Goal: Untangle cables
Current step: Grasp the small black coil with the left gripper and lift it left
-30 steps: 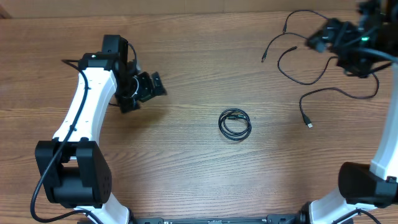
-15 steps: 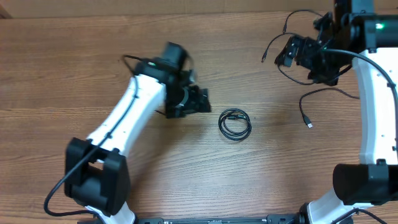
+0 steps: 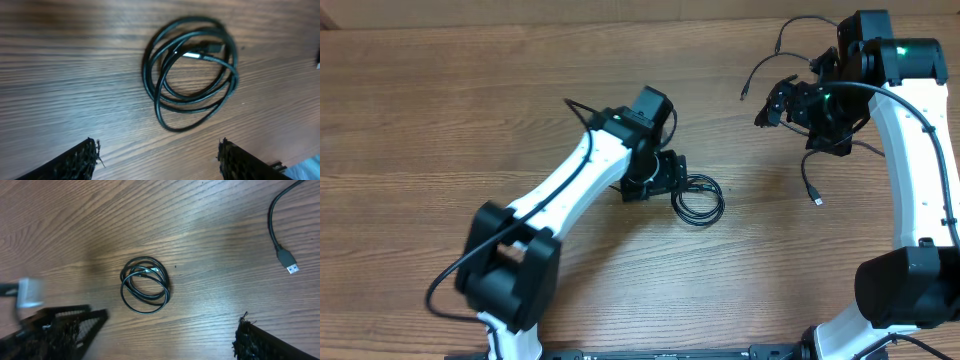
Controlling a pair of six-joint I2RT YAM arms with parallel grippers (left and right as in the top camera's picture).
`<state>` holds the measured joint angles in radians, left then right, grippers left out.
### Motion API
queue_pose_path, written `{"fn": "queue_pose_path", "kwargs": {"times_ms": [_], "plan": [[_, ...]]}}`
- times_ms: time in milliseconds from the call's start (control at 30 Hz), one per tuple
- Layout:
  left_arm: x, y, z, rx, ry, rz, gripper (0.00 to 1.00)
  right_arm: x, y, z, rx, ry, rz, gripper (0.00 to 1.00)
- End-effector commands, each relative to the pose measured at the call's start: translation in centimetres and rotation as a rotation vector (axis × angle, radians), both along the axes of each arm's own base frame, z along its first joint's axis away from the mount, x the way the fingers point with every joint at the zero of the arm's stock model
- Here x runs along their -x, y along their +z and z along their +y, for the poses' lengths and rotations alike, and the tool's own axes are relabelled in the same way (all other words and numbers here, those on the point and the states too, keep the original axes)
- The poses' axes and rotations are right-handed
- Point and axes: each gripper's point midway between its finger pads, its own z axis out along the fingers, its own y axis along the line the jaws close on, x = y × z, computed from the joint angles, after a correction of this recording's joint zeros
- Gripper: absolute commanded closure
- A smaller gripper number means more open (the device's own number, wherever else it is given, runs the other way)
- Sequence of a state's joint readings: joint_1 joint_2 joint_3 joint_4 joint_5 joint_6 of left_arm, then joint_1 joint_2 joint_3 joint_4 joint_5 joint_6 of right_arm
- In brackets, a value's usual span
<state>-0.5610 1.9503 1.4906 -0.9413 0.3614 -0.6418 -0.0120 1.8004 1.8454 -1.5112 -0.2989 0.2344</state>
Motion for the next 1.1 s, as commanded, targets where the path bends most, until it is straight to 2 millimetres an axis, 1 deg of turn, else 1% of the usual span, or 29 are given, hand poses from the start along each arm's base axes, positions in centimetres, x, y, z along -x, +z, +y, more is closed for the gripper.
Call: {"fn": "queue_pose_path", "kwargs": {"times_ms": [0, 67, 167, 267, 433, 567, 700, 767, 867, 967, 1067], "plan": [[1.4, -2.0, -1.9, 0.035, -0.024, 0.089, 0.22, -0.1, 0.1, -0.1, 0.007, 0.006, -0.009, 0.0], [1.6, -3.1, -2.2, 0.031, -0.031, 0.107, 0.24, -0.1, 0.1, -0.1, 0.007, 0.006, -0.009, 0.0], [1.5, -4.4, -2.5, 0.03, -0.034, 0.12, 0.35, -0.1, 0.1, -0.1, 0.007, 0.006, -0.01, 0.0], [1.6, -4.9, -3.0, 0.055, -0.039, 0.143, 0.41, -0.2, 0.1, -0.1, 0.007, 0.006, -0.013, 0.0], [1.4, -5.0, -3.2, 0.066, -0.045, 0.135, 0.57, -0.2, 0.1, -0.1, 0.007, 0.006, -0.013, 0.0], [1.3, -5.0, -3.1, 0.066, -0.042, 0.135, 0.72, -0.2, 0.1, -0.1, 0.008, 0.006, -0.013, 0.0], [1.3, -4.9, -3.1, 0.07, -0.066, 0.123, 0.96, -0.1, 0.0, -0.1, 0.007, 0.006, -0.01, 0.0], [1.2, -4.9, -3.0, 0.071, -0.065, 0.12, 0.96, 0.1, -0.3, -0.1, 0.007, 0.007, 0.003, 0.0], [0.7, -4.5, -2.7, 0.077, -0.05, 0.124, 0.96, 0.7, -1.4, 0.1, 0.007, 0.016, 0.035, 0.0], [0.2, -3.1, -2.6, 0.114, -0.046, 0.126, 0.96, 1.6, -2.9, 0.6, 0.013, 0.077, 0.066, 0.0], [-0.6, -1.1, -2.6, 0.147, -0.064, 0.096, 0.96, 2.8, -4.6, 1.3, 0.007, 0.128, 0.114, 0.0]]}}
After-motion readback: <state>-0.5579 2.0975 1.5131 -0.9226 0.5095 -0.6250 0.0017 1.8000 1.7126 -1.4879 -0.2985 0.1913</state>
